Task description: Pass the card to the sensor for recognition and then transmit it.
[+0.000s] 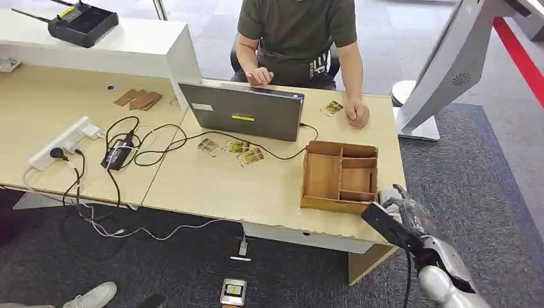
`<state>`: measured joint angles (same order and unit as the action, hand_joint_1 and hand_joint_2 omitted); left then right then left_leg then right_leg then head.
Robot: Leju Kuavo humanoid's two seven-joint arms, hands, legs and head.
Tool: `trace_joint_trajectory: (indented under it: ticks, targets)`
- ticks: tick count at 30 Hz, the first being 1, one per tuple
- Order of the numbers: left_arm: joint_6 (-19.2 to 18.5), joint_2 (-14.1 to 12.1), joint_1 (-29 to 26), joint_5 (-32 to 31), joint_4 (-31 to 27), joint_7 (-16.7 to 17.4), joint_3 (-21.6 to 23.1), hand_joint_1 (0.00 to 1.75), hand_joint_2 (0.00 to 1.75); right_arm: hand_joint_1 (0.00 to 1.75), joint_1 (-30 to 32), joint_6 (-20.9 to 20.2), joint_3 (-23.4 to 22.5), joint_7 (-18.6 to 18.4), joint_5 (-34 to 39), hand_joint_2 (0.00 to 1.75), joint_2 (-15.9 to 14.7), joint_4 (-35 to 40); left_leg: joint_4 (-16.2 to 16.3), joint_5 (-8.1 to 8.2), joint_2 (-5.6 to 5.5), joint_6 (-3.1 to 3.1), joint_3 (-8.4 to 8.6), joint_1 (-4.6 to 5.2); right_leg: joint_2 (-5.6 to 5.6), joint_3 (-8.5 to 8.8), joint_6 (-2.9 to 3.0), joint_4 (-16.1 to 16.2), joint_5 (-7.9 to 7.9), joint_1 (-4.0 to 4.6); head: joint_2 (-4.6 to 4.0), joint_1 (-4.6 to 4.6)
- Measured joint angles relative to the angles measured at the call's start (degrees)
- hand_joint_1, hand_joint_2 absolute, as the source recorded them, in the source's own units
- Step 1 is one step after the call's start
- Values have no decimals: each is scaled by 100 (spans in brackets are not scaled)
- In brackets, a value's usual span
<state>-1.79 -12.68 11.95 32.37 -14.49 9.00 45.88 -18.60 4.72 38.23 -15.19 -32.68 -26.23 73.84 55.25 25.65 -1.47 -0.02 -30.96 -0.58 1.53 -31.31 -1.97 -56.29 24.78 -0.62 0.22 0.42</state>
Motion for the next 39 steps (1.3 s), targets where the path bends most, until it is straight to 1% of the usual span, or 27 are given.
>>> trace_joint_trajectory:
  ticks: [4,12,16,20,23,25,27,29,31,33,35,37,39]
  targets:
    - [0,-11,-11,35,0,-26,0,0,175,175,-1,146,-173,15,-92,175,-55,343,0,0,1,0,1,0,0,0,0,0,0,0,0,0]
    - [0,-15,-12,26,0,-17,22,0,175,175,8,175,-411,-9,-181,175,-153,968,0,0,1,0,0,0,0,0,0,1,0,0,0,0]
    - [-7,-13,24,2,-7,55,50,0,175,175,-111,177,-424,-53,-467,175,-140,1071,0,0,1,0,-1,0,0,1,0,-1,0,0,0,-2]
    - [-33,-13,76,-24,-11,77,109,0,175,175,-429,190,-354,-44,-739,175,5,1110,0,-2,3,-1,-1,0,1,0,1,-6,-2,0,0,2]
    - [-26,-13,146,-63,-11,33,153,0,175,175,-891,271,-253,77,-986,175,269,1095,0,-5,4,-4,0,0,2,-5,3,-11,-3,0,0,-2]
    - [13,-7,203,-79,-15,-42,179,0,175,175,-1191,293,-194,160,-1036,175,451,1055,0,-7,-5,-4,-1,-3,0,-1,3,-13,-3,0,0,2]
    - [110,11,241,-81,-17,-158,192,0,175,175,-1546,337,-157,328,-959,175,693,911,0,-10,-1,-9,-2,-3,1,-6,4,-16,-3,0,0,-2]
    - [220,46,312,-81,-17,-253,223,0,175,175,-1868,358,-140,546,-619,175,975,662,0,-11,-1,-9,-1,-3,2,-5,4,-17,-4,0,0,-2]
    - [322,81,362,-83,-24,-313,234,0,175,175,-2095,358,-135,798,-53,175,1168,441,0,-11,-12,-9,-3,-4,-2,-3,4,-16,-3,1,0,2]
    - [463,131,391,-59,-26,-374,251,0,175,175,-2379,386,-135,1008,513,175,1423,16,0,-11,-5,-9,-5,-3,-1,-6,4,-17,-4,1,0,-2]
    - [566,186,433,18,-26,-446,258,0,175,175,-2612,459,-135,1082,685,175,1598,-340,0,-11,-8,-9,-6,-3,-1,-5,4,-16,-3,1,0,2]
    - [656,256,459,118,-26,-514,258,0,175,175,-2939,544,-122,1152,774,175,1847,-974,0,-11,-2,-9,-6,0,0,-9,3,-16,-4,0,0,0]
    - [701,319,495,194,-26,-588,260,0,175,175,-3146,557,-111,1163,772,175,2013,-1398,1,-11,-8,-9,-8,-1,-1,-7,3,-14,-4,0,0,4]
